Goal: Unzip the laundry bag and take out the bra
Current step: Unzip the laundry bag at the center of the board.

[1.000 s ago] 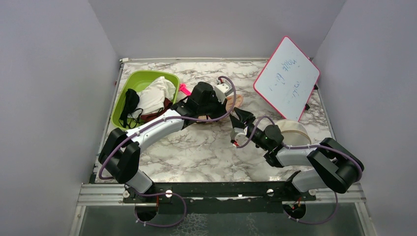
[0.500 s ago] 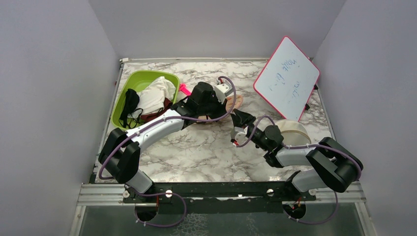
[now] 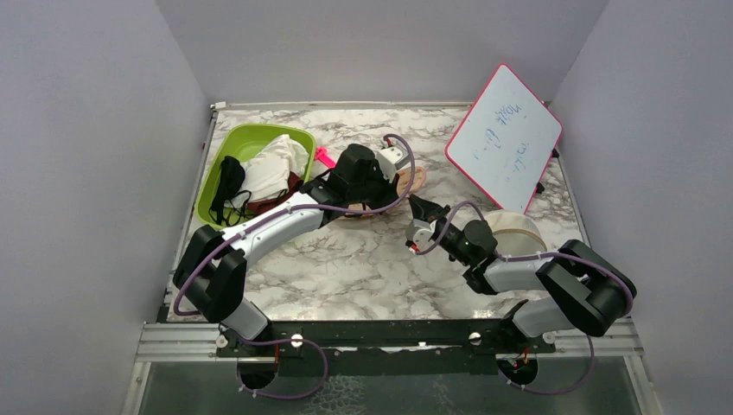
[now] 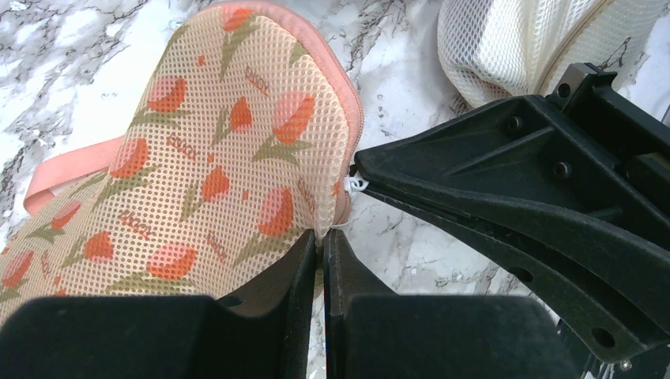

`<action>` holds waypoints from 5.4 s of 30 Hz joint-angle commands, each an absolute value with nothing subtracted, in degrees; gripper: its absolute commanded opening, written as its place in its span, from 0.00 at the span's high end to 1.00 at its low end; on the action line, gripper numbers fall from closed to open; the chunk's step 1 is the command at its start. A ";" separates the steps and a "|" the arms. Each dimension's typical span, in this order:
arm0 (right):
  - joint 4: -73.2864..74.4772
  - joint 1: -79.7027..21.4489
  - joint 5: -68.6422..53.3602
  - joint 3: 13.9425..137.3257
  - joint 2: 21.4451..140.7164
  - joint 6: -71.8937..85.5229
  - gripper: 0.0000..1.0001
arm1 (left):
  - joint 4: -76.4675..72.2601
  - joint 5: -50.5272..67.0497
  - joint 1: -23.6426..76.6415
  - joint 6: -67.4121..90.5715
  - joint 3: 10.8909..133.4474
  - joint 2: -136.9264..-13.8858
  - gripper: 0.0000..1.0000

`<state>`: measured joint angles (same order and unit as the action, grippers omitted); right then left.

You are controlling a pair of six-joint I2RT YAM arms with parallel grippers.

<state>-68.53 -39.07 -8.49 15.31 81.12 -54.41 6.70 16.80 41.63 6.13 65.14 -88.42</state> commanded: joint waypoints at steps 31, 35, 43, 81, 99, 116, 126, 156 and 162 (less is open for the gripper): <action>-51.26 -36.21 2.66 15.17 70.68 -22.19 0.99 | -4.13 6.81 41.75 -15.21 50.10 -76.25 1.00; -48.89 -36.17 -2.01 15.88 69.72 -22.09 0.99 | -4.52 10.19 41.75 -15.56 49.87 -75.36 1.00; -45.69 -36.24 -13.17 16.89 68.88 -22.88 0.99 | -1.21 17.31 42.07 -14.26 54.01 -78.03 0.92; -44.15 -36.30 -8.16 17.35 67.60 -15.91 0.99 | -19.82 24.56 43.58 -2.38 47.09 -86.78 0.31; -46.53 -36.19 -10.06 16.75 66.34 -14.12 0.99 | -19.71 22.50 43.76 -9.26 46.23 -83.78 0.92; -51.69 -22.26 -19.92 16.85 63.92 -1.48 0.99 | -9.45 34.18 44.37 -19.15 45.68 -74.69 1.00; -47.89 -21.97 -33.85 18.41 63.48 -3.70 0.99 | -6.40 31.93 45.70 -18.60 47.69 -76.37 0.85; -43.97 -24.96 -38.38 20.94 61.87 0.76 0.99 | -13.12 6.94 53.76 -12.96 48.13 -78.38 0.80; -41.28 -24.94 -32.44 21.99 61.78 3.93 0.99 | -12.15 7.38 55.00 -15.69 47.52 -76.37 0.99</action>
<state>-43.07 -24.45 -35.83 19.57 61.98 0.67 -11.22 9.10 54.17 -13.56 47.57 -79.00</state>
